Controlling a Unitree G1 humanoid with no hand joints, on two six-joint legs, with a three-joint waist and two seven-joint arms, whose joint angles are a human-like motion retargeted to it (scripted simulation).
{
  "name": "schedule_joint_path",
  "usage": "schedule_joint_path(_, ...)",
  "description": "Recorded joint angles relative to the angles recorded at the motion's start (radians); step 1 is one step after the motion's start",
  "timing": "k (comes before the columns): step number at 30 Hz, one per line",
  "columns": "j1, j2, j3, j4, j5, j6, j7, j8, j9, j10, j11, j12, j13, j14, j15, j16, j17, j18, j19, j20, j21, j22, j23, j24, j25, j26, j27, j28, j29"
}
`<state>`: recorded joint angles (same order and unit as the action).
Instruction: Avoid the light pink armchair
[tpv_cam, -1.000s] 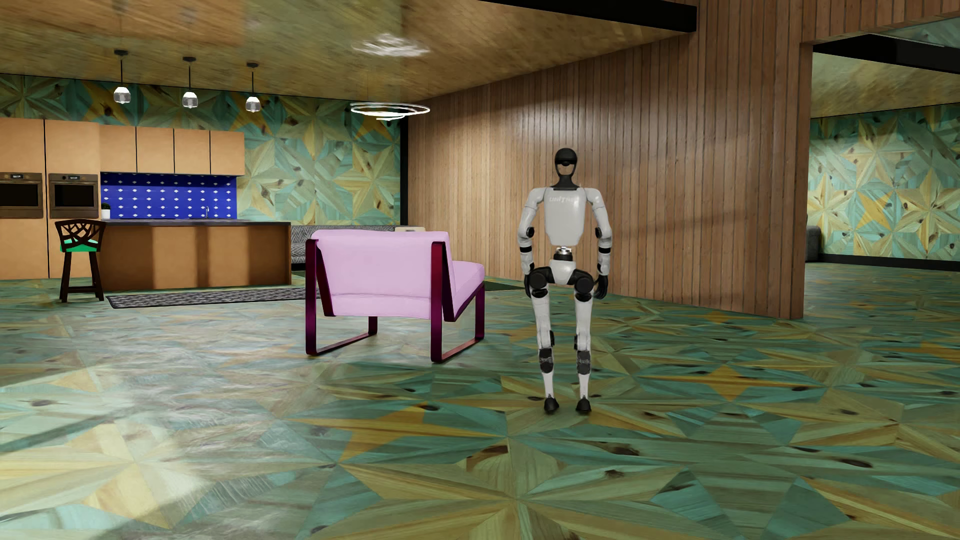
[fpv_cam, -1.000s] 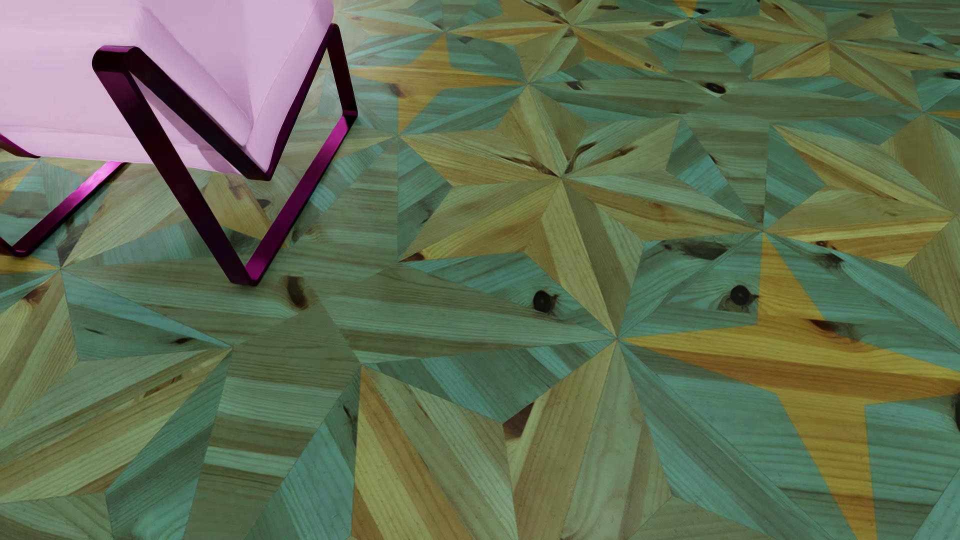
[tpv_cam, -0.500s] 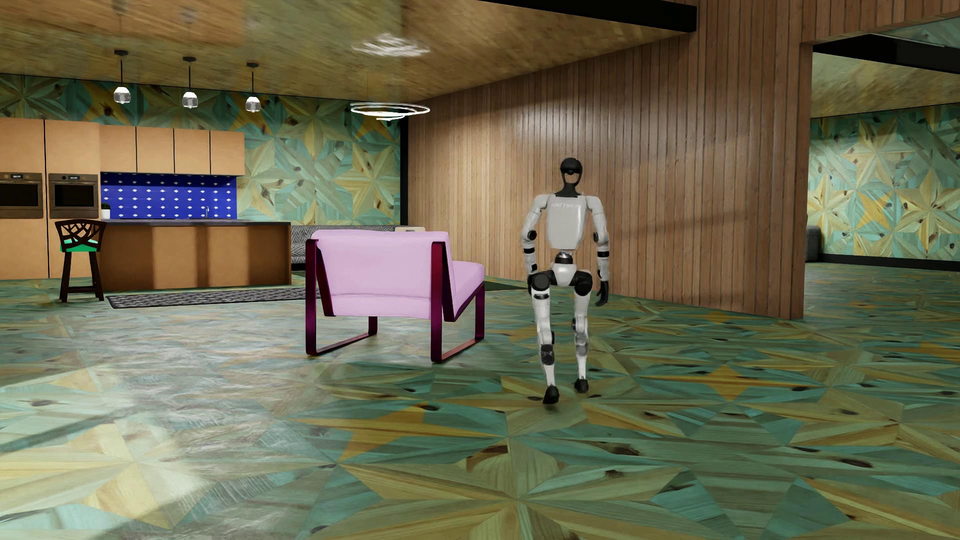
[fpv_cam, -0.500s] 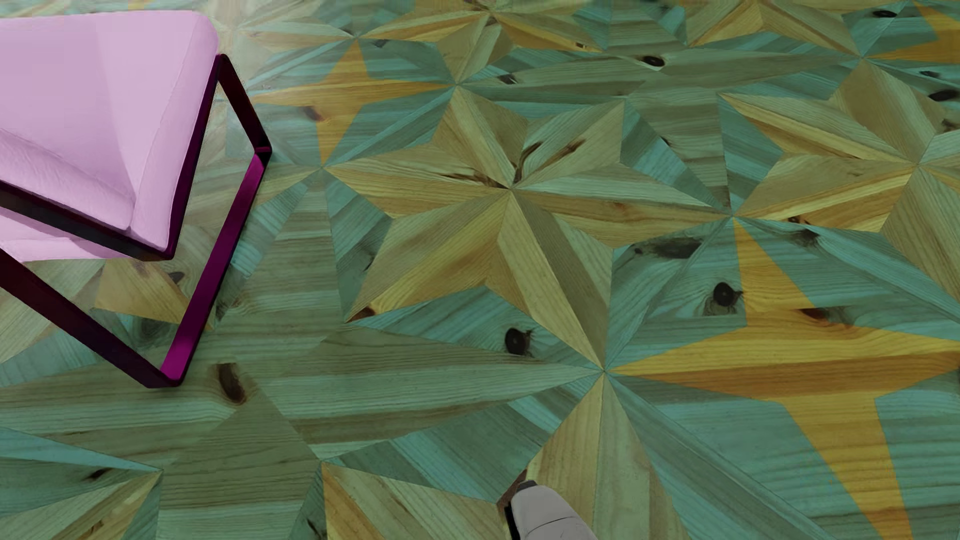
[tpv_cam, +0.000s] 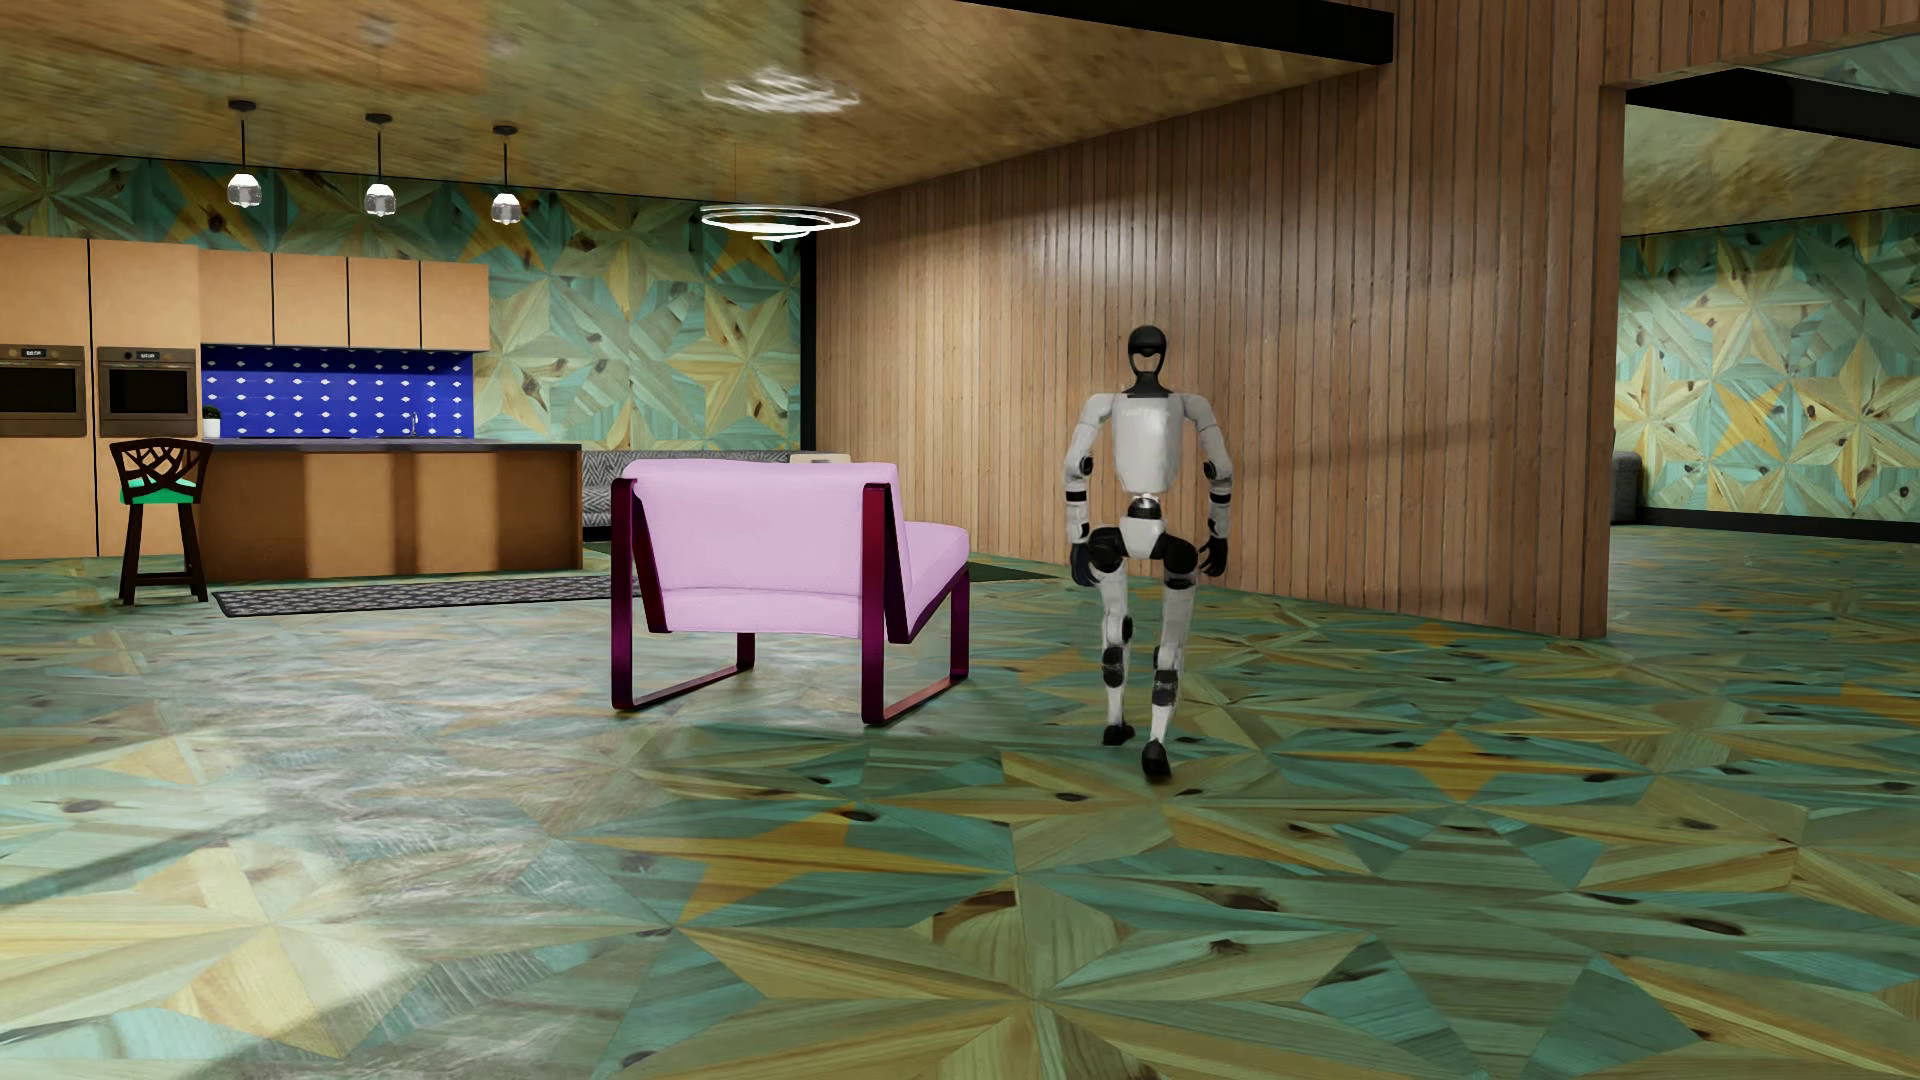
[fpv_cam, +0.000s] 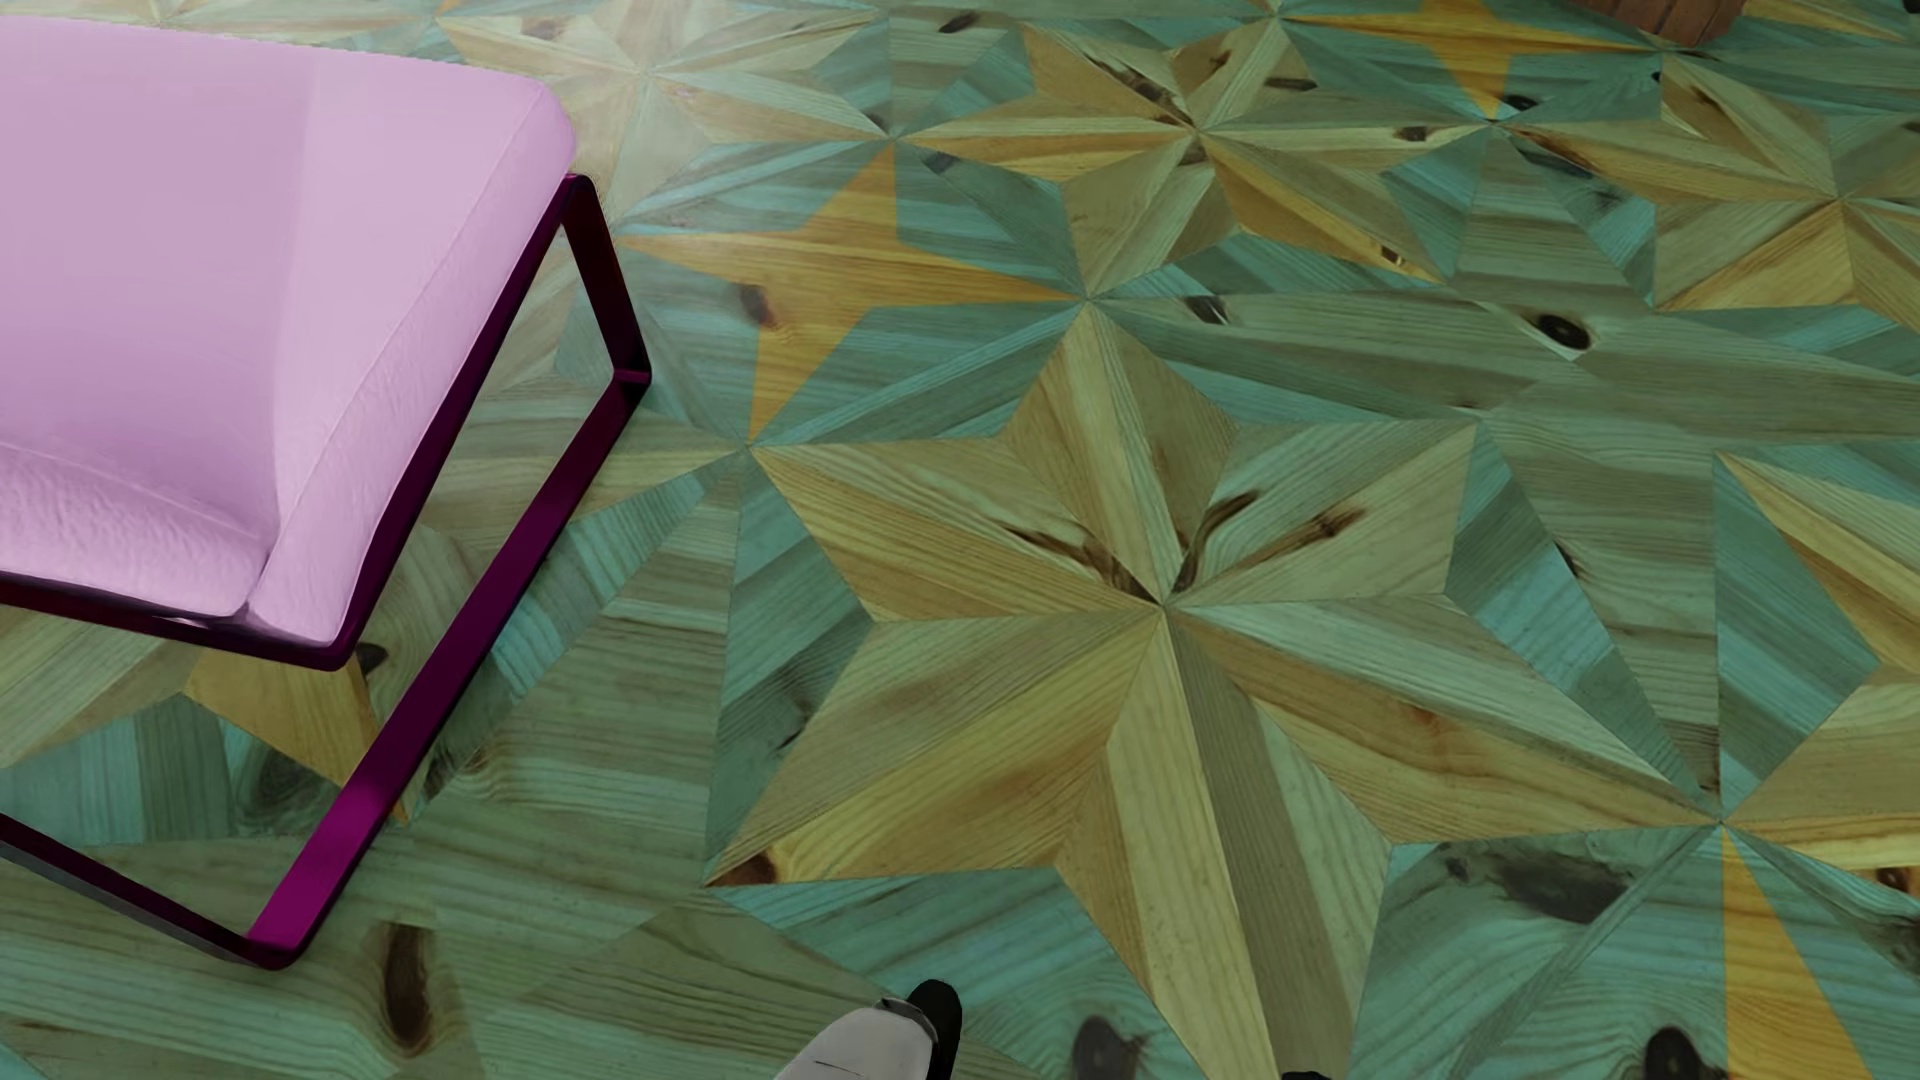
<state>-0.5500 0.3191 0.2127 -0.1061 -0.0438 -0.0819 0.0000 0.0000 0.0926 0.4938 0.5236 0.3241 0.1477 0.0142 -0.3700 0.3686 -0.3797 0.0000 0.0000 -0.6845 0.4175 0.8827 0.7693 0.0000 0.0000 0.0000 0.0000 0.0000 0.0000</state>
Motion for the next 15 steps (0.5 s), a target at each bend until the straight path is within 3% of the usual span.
schedule_joint_path(1, -0.044, -0.008, 0.011, -0.018, -0.025, -0.028, 0.000, 0.000, -0.012, 0.081, 0.047, -0.001, 0.012, 0.219, 0.096, -0.004, 0.017, 0.000, 0.000, -0.010, -0.022, 0.011, 0.017, 0.000, 0.000, 0.000, 0.000, 0.000, 0.000)
schedule_joint_path(2, -0.016, -0.015, -0.010, -0.049, -0.058, -0.053, 0.000, 0.000, -0.002, 0.156, 0.178, -0.006, 0.031, 0.269, 0.285, -0.003, 0.036, 0.000, 0.000, -0.023, -0.015, 0.034, 0.046, 0.000, 0.000, 0.000, 0.000, 0.000, 0.000)
schedule_joint_path(3, 0.019, -0.107, -0.044, -0.081, -0.071, -0.054, 0.000, 0.000, -0.014, 0.191, 0.374, -0.022, 0.053, 0.262, 0.487, -0.009, 0.042, 0.000, 0.000, -0.035, -0.004, 0.056, 0.079, 0.000, 0.000, 0.000, 0.000, 0.000, 0.000)
schedule_joint_path(4, 0.066, -0.238, -0.074, -0.117, -0.099, -0.064, 0.000, 0.000, -0.020, 0.197, 0.609, -0.027, 0.062, 0.228, 0.504, -0.006, 0.037, 0.000, 0.000, -0.016, 0.039, 0.032, 0.093, 0.000, 0.000, 0.000, 0.000, 0.000, 0.000)
schedule_joint_path(6, 0.291, -0.412, -0.177, -0.129, -0.102, -0.045, 0.000, 0.000, 0.022, 0.111, 0.855, -0.079, 0.079, 0.085, 0.235, -0.013, 0.039, 0.000, 0.000, 0.014, 0.069, 0.033, 0.098, 0.000, 0.000, 0.000, 0.000, 0.000, 0.000)
schedule_joint_path(8, 0.469, -0.591, -0.307, -0.112, -0.079, -0.002, 0.000, 0.000, 0.021, 0.029, 0.773, -0.133, 0.109, -0.071, 0.114, -0.001, 0.037, 0.000, 0.000, 0.046, 0.069, -0.015, 0.107, 0.000, 0.000, 0.000, 0.000, 0.000, 0.000)
schedule_joint_path(10, 0.656, -0.686, -0.389, -0.078, -0.076, 0.022, 0.000, 0.000, 0.025, -0.059, 0.481, -0.182, 0.159, -0.240, 0.141, 0.032, 0.020, 0.000, 0.000, 0.063, 0.073, -0.100, 0.080, 0.000, 0.000, 0.000, 0.000, 0.000, 0.000)
schedule_joint_path(12, 0.780, -0.744, -0.435, -0.065, -0.087, 0.026, 0.000, 0.000, -0.005, -0.094, 0.100, -0.252, 0.168, -0.389, 0.260, 0.042, 0.026, 0.000, 0.000, 0.122, 0.062, -0.111, 0.120, 0.000, 0.000, 0.000, 0.000, 0.000, 0.000)
schedule_joint_path(13, 0.803, -0.760, -0.449, -0.056, -0.089, 0.034, 0.000, 0.000, -0.025, -0.094, -0.021, -0.274, 0.174, -0.401, 0.298, 0.047, 0.026, 0.000, 0.000, 0.144, 0.058, -0.128, 0.128, 0.000, 0.000, 0.000, 0.000, 0.000, 0.000)
schedule_joint_path(15, 0.881, -0.796, -0.482, -0.026, -0.072, 0.047, 0.000, 0.000, -0.022, -0.059, 0.029, -0.281, 0.178, -0.337, 0.232, 0.056, 0.030, 0.000, 0.000, 0.161, 0.055, -0.158, 0.159, 0.000, 0.000, 0.000, 0.000, 0.000, 0.000)
